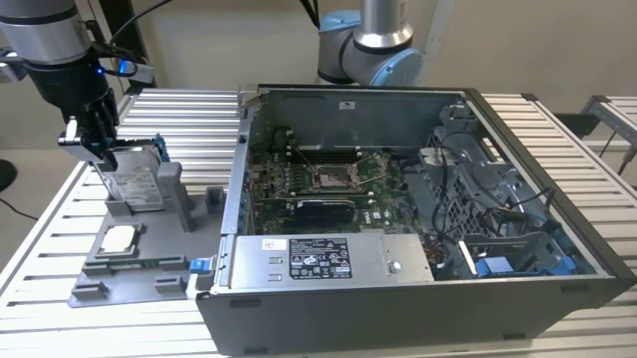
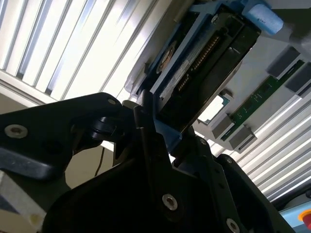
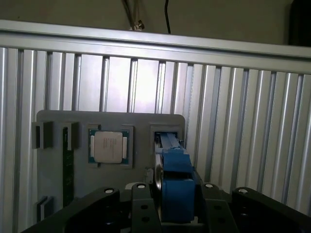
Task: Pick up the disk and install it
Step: 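Pick up the disk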
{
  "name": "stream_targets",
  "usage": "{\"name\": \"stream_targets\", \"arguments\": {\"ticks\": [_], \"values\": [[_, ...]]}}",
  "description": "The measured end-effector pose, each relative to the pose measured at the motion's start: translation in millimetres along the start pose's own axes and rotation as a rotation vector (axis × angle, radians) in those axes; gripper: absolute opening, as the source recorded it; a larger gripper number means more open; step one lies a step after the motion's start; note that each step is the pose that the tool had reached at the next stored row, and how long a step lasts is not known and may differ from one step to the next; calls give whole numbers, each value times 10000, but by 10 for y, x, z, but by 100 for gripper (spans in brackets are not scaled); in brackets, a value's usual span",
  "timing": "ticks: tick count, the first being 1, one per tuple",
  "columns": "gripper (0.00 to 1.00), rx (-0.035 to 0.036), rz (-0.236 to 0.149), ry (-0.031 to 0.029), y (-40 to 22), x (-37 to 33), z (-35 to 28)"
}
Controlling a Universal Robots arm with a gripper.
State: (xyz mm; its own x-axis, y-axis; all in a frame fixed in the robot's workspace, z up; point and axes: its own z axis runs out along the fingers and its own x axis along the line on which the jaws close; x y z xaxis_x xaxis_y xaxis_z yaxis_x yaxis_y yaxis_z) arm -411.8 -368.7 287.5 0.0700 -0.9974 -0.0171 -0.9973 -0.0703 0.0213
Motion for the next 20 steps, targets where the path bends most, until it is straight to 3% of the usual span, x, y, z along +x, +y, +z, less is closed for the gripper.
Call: {"name": "stream_targets", "arguments": {"ticks": [9, 15, 20], "values": [[0, 0, 0, 0, 3, -2, -126], [0, -3, 0, 2, 4, -3, -150], [0, 1, 1, 0, 7, -5, -270]]}}
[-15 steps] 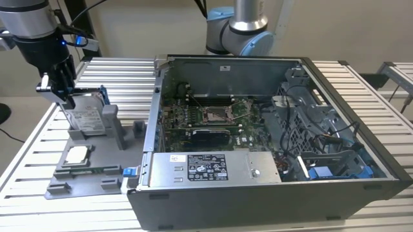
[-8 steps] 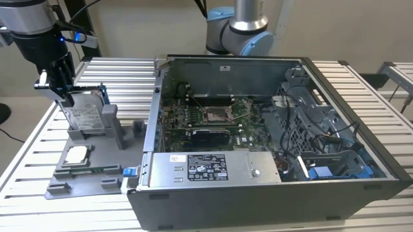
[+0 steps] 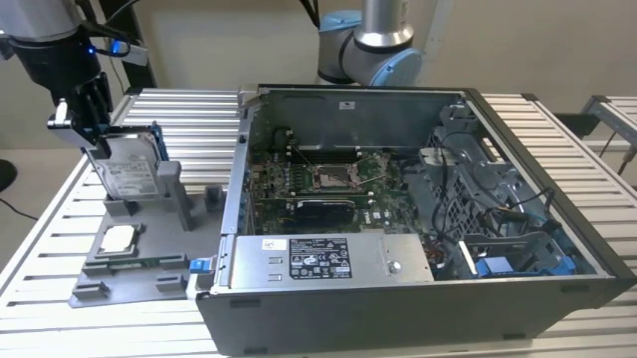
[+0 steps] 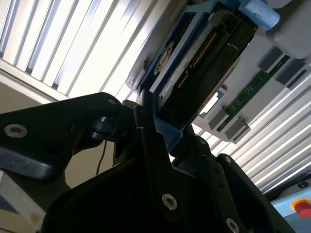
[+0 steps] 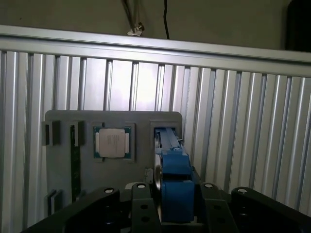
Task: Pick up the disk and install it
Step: 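Pick up the disk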
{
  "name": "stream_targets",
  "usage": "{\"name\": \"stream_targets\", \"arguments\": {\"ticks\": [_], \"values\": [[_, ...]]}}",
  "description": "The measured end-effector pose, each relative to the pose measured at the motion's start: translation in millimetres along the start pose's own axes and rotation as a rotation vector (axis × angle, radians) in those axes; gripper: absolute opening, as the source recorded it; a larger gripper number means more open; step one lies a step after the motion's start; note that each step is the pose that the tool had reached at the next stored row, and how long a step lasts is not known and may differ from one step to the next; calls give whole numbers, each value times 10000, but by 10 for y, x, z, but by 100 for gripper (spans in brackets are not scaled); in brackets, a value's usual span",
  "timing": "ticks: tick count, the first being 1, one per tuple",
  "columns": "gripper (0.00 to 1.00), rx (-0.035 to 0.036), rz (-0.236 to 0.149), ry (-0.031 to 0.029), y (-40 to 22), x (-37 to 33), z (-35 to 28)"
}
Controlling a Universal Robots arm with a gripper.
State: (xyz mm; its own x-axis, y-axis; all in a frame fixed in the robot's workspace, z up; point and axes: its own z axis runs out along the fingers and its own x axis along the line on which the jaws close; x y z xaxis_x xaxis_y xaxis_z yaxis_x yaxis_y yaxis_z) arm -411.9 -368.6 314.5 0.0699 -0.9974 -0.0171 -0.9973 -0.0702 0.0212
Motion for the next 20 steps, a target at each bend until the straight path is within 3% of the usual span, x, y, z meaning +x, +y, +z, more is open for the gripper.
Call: {"name": "stream_targets", "arguments": {"ticks": [2, 11, 15, 20], "values": [[0, 1, 0, 0, 1, -1, -56], [0, 10, 17, -3, 9, -4, -190], [0, 106, 39, -10, 31, -6, -215], [0, 125, 54, -58, 47, -9, -326]]}}
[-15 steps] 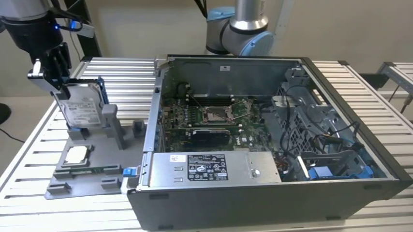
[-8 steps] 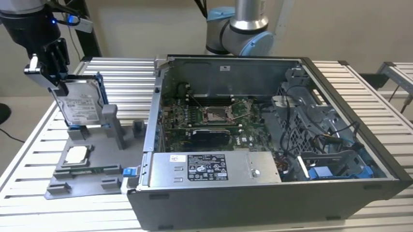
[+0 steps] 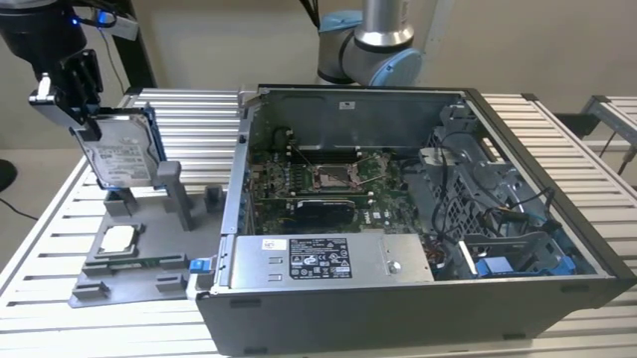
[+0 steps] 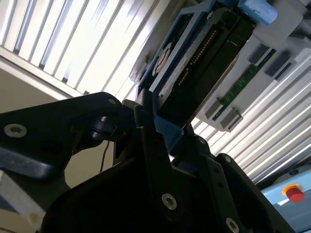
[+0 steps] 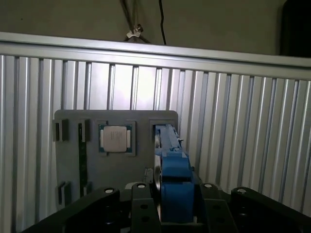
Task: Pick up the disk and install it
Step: 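Pick up the disk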
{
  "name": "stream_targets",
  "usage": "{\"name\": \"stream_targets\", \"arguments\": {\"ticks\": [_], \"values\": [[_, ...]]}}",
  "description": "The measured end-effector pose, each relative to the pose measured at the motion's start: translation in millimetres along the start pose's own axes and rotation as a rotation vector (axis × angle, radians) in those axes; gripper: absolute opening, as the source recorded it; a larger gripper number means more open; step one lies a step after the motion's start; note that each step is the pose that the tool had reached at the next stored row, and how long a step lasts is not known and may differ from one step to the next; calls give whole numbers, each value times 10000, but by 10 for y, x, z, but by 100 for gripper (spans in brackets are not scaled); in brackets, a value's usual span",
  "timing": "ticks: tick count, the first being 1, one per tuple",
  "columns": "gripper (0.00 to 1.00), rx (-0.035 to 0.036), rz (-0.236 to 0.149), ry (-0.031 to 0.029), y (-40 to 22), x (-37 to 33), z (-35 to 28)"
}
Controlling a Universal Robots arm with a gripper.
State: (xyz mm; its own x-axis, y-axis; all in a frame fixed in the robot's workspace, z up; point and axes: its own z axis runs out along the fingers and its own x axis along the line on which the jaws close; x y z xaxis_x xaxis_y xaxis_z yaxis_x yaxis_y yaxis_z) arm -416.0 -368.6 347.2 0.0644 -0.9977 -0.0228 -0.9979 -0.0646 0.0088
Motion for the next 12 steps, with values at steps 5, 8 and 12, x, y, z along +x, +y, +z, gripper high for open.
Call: {"name": "stream_targets", "arguments": {"ticks": [5, 8, 12], "values": [[0, 9, 36, -2, 11, -9, -143], [0, 8, 48, -5, 13, -12, -240], [0, 19, 87, -5, 16, -13, -268]]}}
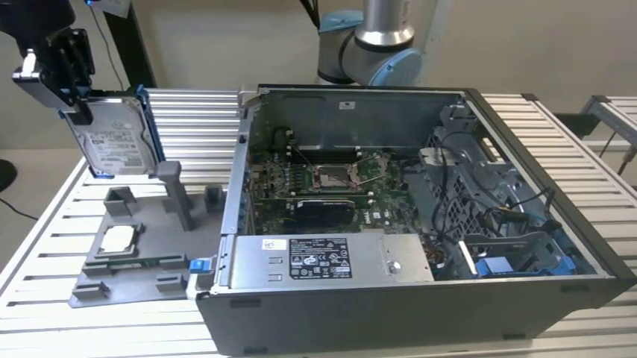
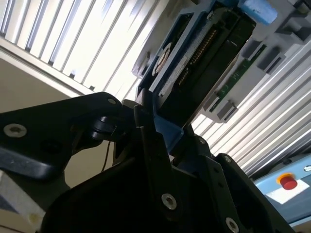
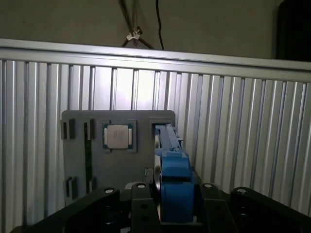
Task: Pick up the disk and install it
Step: 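Pick up the disk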
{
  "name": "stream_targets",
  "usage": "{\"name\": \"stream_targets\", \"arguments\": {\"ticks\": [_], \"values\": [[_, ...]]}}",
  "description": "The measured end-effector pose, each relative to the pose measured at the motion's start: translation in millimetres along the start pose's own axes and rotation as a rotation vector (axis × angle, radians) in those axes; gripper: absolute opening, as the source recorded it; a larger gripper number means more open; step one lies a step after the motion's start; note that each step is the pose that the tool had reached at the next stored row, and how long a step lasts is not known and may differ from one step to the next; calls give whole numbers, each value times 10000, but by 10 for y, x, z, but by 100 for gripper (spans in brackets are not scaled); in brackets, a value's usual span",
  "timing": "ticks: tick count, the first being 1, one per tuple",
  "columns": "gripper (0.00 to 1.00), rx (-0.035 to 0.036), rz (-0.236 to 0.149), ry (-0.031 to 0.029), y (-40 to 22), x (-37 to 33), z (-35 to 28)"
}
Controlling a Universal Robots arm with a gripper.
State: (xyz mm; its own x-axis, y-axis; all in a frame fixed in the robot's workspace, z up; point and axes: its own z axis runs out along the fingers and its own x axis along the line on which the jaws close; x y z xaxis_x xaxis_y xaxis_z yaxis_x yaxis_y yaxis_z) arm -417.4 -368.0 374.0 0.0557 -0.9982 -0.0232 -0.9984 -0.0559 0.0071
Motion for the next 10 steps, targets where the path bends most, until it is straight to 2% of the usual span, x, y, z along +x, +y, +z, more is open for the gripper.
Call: {"name": "stream_targets", "arguments": {"ticks": [10], "values": [[0, 3, 64, -3, 3, -7, -309]]}}
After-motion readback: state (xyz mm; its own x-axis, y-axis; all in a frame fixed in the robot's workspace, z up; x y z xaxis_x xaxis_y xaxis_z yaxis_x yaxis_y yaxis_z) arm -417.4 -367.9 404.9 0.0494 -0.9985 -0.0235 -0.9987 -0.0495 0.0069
